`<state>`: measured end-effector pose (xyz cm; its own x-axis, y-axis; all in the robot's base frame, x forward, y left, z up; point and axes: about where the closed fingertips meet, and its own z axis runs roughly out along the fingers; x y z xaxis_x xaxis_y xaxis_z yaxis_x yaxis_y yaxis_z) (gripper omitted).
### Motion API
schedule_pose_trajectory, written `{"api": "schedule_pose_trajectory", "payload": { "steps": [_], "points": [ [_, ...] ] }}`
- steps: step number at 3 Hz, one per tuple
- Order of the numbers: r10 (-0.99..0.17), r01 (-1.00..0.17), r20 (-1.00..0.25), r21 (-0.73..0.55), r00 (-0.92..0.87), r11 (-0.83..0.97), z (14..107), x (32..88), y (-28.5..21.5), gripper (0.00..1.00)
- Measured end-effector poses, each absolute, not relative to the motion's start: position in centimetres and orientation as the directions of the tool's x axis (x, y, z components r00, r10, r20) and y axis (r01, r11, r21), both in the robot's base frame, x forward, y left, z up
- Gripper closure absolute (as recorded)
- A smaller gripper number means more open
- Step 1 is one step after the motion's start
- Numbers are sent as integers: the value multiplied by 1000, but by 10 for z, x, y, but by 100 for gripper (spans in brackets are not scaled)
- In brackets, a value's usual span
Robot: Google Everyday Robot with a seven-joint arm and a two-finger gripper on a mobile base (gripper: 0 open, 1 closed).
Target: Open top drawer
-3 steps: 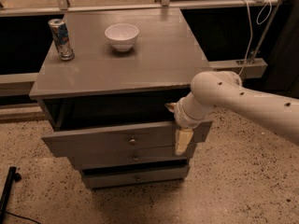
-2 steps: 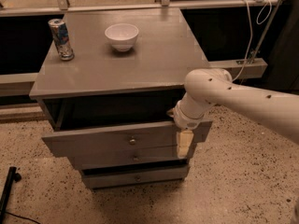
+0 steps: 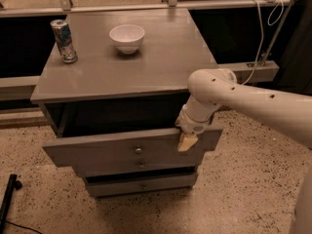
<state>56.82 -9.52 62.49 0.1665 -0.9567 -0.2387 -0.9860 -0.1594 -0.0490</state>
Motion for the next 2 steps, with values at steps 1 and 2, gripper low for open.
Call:
{"api": "schedule_pose_trajectory", "payload": {
  "steps": [1, 2],
  "points": [
    [-957, -986, -239, -49, 167, -159, 629, 570, -95, 49],
    [-943, -974, -243, -24, 225, -226, 653, 564, -86, 52]
  ]
}}
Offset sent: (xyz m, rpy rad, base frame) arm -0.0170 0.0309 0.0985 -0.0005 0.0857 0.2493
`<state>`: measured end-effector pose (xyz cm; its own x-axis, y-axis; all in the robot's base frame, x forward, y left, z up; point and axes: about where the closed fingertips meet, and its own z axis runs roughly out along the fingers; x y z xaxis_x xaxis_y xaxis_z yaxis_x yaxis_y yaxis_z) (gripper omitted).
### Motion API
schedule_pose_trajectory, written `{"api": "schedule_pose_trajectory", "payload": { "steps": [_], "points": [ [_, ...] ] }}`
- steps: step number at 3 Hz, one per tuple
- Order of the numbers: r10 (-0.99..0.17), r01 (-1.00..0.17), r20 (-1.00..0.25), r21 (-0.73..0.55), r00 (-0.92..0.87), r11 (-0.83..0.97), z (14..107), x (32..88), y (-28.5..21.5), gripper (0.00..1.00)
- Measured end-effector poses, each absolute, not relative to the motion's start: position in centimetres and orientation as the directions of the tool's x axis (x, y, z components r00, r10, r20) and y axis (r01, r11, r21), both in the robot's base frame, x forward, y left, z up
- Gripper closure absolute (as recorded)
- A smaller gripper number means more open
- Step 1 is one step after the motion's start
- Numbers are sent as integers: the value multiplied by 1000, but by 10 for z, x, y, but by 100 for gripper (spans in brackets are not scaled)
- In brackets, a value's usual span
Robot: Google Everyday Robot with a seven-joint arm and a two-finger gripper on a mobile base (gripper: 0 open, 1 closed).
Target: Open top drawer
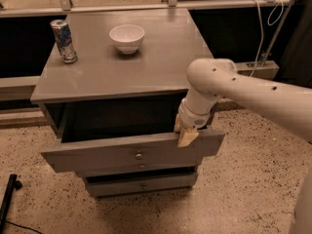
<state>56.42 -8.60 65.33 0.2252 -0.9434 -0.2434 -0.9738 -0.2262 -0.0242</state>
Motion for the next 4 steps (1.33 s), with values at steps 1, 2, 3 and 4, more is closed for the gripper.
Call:
{"api": "schedule_pose_trajectory", "payload": {
  "steps": [1, 2, 3, 4],
  "points": [
    [-942, -968, -235, 23, 237, -249, 654, 553, -91, 35],
    [-943, -968, -235, 22, 237, -249, 654, 553, -91, 4],
    [-943, -968, -235, 22, 237, -249, 654, 553, -91, 0],
    [-941, -951, -169, 44, 294, -305, 683, 553, -77, 0]
  ]
}}
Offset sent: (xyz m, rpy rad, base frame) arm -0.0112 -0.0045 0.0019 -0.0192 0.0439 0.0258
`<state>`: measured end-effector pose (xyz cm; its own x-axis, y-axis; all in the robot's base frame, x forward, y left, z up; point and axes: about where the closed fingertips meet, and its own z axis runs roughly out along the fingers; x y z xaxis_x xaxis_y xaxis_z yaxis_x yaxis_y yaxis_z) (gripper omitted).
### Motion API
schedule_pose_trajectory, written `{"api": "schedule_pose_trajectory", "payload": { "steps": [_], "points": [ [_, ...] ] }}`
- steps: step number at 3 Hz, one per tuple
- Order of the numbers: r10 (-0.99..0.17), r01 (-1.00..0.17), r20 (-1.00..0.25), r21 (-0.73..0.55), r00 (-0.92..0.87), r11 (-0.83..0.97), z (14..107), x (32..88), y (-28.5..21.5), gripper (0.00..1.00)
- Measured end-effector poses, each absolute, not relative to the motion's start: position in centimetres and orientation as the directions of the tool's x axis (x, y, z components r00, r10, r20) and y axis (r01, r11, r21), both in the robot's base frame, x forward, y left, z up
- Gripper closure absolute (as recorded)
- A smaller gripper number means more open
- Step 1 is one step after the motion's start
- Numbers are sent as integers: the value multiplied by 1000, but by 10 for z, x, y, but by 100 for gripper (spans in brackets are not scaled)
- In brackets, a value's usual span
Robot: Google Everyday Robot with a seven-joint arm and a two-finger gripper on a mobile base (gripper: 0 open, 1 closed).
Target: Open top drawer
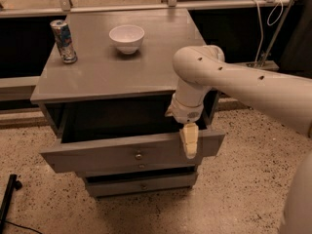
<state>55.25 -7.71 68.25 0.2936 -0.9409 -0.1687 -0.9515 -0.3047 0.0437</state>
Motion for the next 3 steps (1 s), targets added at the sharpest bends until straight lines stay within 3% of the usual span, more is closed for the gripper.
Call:
{"api": "schedule_pose_trajectory", "payload": {
  "steps": [1, 2, 3],
  "points": [
    [-940, -940, -127, 92, 317, -330, 690, 549, -74, 0],
    [-946, -935, -134, 167, 294, -314, 678, 538, -86, 18],
    [-949, -928, -142, 213, 280, -306, 676, 525, -94, 49]
  ]
}}
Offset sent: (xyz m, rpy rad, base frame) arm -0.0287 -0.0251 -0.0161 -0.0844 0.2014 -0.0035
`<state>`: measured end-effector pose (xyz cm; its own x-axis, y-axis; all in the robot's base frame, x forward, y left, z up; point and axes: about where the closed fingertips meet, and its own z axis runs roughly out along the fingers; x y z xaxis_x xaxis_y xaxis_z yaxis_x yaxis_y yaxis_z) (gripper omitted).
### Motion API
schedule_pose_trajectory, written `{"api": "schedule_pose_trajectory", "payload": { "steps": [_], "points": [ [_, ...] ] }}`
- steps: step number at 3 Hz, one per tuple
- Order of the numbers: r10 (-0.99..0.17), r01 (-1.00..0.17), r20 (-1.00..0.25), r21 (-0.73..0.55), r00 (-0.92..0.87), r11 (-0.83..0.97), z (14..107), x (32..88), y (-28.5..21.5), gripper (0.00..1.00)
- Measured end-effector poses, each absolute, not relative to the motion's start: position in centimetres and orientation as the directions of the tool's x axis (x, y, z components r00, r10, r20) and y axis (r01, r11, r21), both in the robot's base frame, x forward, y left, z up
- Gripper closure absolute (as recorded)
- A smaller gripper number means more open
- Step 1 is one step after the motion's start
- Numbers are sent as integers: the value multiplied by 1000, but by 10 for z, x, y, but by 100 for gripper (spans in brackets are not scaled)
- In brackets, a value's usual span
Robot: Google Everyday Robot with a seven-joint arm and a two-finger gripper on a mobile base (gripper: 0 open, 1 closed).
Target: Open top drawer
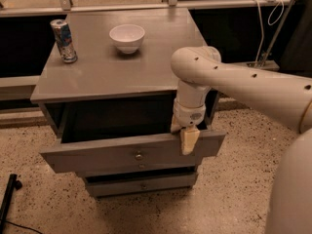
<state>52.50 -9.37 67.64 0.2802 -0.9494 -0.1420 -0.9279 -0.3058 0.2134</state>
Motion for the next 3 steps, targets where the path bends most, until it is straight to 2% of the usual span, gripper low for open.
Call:
{"api": "schedule_pose_trajectory", "payload": {
  "steps": [1, 2, 3],
  "points": [
    [-950, -928, -146, 216, 275, -302, 683, 518, -97, 54],
    [-935, -922, -150, 172, 322, -346, 716, 507, -89, 72],
    [-913, -911, -162, 116, 375, -395, 749, 501, -79, 73]
  ]
}}
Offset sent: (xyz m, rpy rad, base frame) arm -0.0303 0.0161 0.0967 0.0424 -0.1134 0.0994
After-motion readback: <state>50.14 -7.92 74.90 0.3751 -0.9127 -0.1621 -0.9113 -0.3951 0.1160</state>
